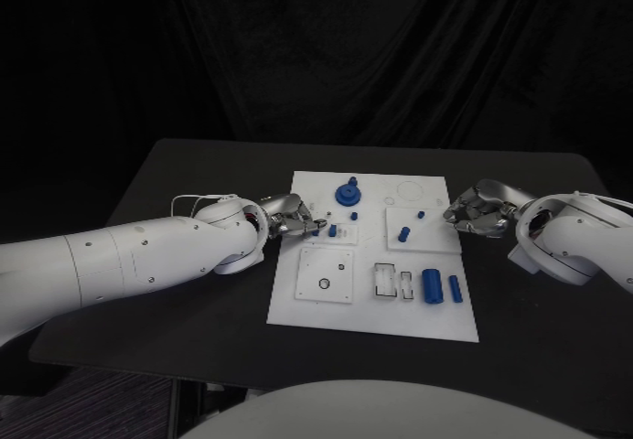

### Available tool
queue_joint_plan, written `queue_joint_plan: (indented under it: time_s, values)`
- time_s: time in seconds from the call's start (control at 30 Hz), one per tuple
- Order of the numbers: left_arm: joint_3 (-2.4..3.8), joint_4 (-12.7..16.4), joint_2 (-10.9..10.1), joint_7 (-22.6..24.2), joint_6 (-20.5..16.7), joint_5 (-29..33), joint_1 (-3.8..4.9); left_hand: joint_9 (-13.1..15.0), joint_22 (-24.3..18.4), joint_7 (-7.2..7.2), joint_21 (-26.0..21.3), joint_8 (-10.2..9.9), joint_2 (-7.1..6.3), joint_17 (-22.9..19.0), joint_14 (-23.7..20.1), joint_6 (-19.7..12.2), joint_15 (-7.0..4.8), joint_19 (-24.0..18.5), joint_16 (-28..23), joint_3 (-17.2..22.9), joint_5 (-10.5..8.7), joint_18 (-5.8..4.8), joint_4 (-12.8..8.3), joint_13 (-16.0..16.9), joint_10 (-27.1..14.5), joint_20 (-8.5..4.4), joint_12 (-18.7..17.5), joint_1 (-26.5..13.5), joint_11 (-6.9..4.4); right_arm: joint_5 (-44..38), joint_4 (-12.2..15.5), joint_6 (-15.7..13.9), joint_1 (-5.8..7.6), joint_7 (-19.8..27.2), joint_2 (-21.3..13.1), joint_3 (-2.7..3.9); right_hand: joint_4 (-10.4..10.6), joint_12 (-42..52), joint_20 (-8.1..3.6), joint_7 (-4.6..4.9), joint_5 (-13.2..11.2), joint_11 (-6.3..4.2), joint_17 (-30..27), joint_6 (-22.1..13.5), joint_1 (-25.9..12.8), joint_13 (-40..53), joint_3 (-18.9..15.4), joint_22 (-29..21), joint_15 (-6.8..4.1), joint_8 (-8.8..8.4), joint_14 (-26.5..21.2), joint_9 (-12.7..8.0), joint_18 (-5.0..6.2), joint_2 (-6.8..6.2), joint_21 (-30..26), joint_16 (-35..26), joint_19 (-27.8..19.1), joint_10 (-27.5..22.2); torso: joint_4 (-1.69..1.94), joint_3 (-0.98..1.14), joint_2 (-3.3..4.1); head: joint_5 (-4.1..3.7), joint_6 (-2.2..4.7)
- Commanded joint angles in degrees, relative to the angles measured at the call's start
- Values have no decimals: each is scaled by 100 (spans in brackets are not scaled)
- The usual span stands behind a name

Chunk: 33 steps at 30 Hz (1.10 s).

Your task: Assemble the parts on the task board

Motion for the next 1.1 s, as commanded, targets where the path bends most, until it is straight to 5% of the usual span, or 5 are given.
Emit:
queue_joint_plan:
  time_s: [0.03,0.17,1.1]
  values:
    - [2,21,2,-3,77,15,-9,194,1155,-5,21,34,-32,1509,605,-19,-28,24,15,94,89,-39,-2,1495,605,-37,19,109,-30,-5,5,43,-18,-51,-10,4,-1,-25,6,28,31,11,-5,12,-36,-5,34,562,27,-27,4,10,55,0,-20,-19,-43,-45,9,-2,3,-10,-1]
    - [2,25,-1,-18,74,15,-9,207,1156,-17,24,106,-276,1509,605,0,-40,24,15,398,447,-39,-10,1495,605,-49,19,318,-44,-5,5,48,-18,-54,-13,4,-1,-25,6,28,31,11,-5,12,-36,-5,34,562,27,-27,4,10,55,0,-20,-19,-43,-45,12,-3,3,-15,-1]
    - [2,81,-63,-75,30,15,-9,239,1160,-32,39,299,-490,1509,605,113,-56,35,15,882,553,-42,-4,1495,605,-64,19,411,-60,6,-20,81,-27,-68,10,4,-3,-30,6,28,39,11,-18,14,-41,-14,40,558,28,-27,-1,11,59,3,-46,-29,-49,-50,0,-2,-9,15,-1]
